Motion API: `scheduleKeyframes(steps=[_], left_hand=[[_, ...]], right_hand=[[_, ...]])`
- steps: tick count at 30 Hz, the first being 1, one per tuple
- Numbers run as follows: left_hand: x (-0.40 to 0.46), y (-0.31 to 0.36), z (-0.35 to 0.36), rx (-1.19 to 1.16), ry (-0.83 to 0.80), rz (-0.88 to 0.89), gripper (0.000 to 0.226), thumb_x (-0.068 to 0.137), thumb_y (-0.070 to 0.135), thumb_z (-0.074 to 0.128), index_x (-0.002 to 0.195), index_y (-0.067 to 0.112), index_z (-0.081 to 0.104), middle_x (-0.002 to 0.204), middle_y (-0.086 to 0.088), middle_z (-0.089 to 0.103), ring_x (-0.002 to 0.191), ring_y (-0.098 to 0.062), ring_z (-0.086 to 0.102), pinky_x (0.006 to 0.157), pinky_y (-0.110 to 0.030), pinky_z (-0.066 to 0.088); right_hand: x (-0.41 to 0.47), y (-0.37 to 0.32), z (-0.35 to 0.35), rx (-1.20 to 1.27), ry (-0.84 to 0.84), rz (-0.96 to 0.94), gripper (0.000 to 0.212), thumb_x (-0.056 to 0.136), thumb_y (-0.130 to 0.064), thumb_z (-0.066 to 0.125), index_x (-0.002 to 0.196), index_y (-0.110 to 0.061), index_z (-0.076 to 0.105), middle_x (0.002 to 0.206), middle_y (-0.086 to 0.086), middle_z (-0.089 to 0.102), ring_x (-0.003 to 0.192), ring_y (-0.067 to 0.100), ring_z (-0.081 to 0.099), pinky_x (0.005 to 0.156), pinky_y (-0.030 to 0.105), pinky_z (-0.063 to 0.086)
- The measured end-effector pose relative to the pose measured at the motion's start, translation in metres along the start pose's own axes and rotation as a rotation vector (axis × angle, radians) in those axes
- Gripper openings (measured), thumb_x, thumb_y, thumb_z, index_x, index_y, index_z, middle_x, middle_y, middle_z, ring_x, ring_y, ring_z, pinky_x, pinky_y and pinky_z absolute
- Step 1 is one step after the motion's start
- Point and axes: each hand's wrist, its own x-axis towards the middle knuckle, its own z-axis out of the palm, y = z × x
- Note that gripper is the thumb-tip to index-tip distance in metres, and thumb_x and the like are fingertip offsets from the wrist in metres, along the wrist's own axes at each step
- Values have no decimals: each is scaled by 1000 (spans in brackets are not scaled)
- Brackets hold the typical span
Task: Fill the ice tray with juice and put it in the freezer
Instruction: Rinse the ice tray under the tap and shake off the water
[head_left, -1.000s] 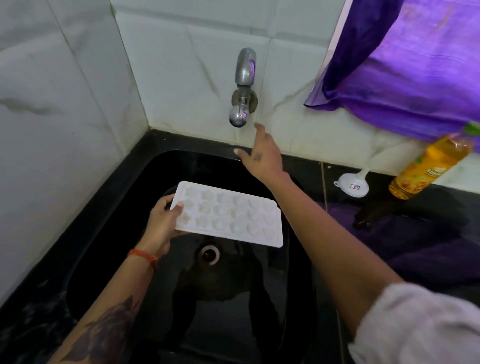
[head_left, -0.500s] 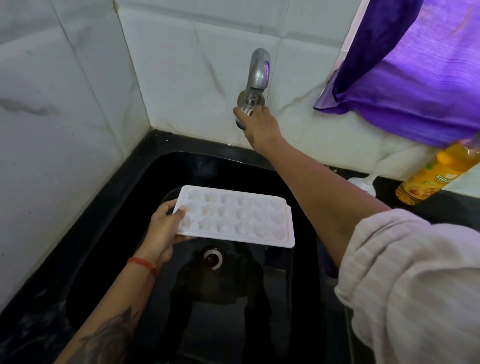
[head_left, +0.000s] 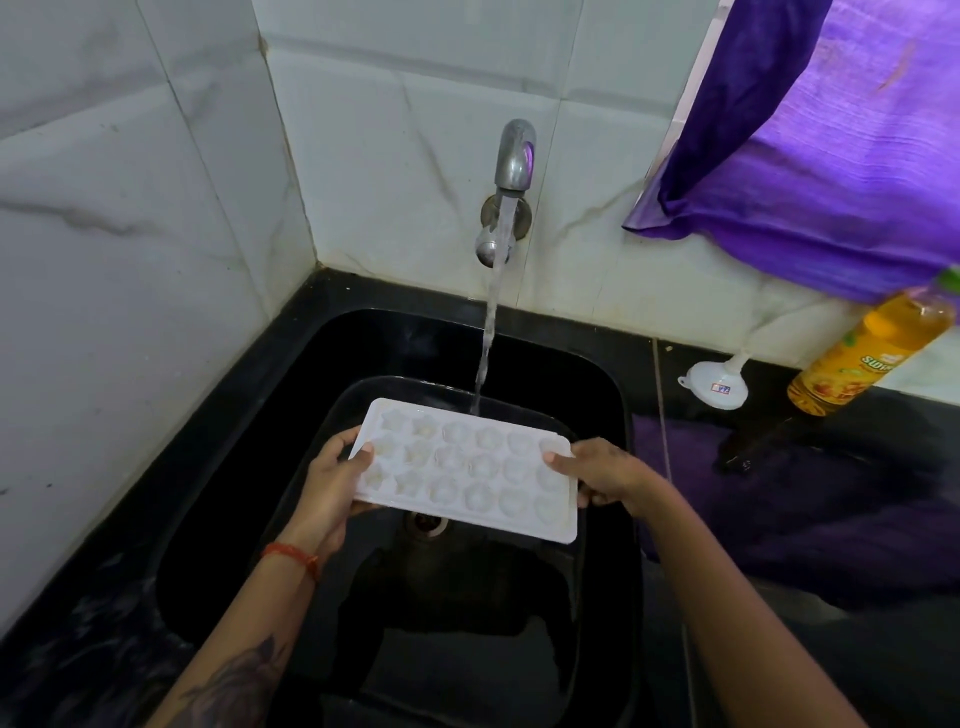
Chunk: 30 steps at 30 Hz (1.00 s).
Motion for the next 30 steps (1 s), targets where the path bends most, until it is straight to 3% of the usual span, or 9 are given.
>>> scheduleKeyframes(steps=[3,6,8,10,12,17,21,24,30], left_hand=[[-7,0,4,8,6,54,19,97,29,44,110,38,55,110,4,65,93,-14,65,63,-29,52],[-8,12,11,-59,-49,-28,36,93,60,26,111,45,53,116,10,60,96,-8,58,79,-35,46],[1,20,15,-244,-71,-126,56,89,68,19,125,37,48,125,1,50,108,-20,53,95,-43,42],[9,30,20,-477,-86,-219,70,90,65,22,139,17,38,133,-13,43,122,-32,46,102,-46,40],[11,41,25,-593,-87,-225,61,96,52,28,129,4,45,137,-20,47,117,-32,51,95,-45,44],[14,49,44,-604,-77,-188,27,101,21,34,97,7,56,120,-17,61,95,-24,62,83,-44,48],[13,51,61,-484,-135,-161,28,100,12,32,111,10,58,101,-9,67,90,-21,65,68,-34,53],[13,53,67,-402,-169,-124,33,100,9,30,107,17,61,101,-5,69,93,-20,66,66,-34,55],[20,50,51,-271,-91,-84,37,97,2,31,119,17,57,103,0,65,92,-16,63,65,-32,51]], right_hand=[[-3,8,8,224,71,-41,22,91,-37,58,97,-17,63,97,7,68,57,12,68,59,22,56],[-6,6,8,379,137,-162,28,92,-28,59,116,-15,58,109,12,64,72,20,69,77,31,58],[-9,1,7,447,217,-304,19,90,-11,60,110,-14,61,106,14,64,78,17,65,76,23,57],[-11,-3,4,493,270,-424,29,86,5,59,105,-16,64,110,9,67,91,12,64,75,15,54],[-12,-5,3,589,284,-469,36,83,10,57,105,-17,67,115,2,67,104,11,63,82,15,52],[-11,5,-1,977,337,-376,37,80,12,40,93,-2,71,130,5,55,120,17,52,97,31,47],[-7,20,-8,939,391,-261,20,85,-1,55,90,-12,70,122,16,63,105,25,62,90,35,50],[-2,28,-12,866,417,-182,27,81,3,61,99,-16,62,118,16,64,105,32,63,94,45,48],[-7,10,-14,802,436,-296,56,75,10,65,119,-20,49,122,7,61,98,17,64,71,28,55]])
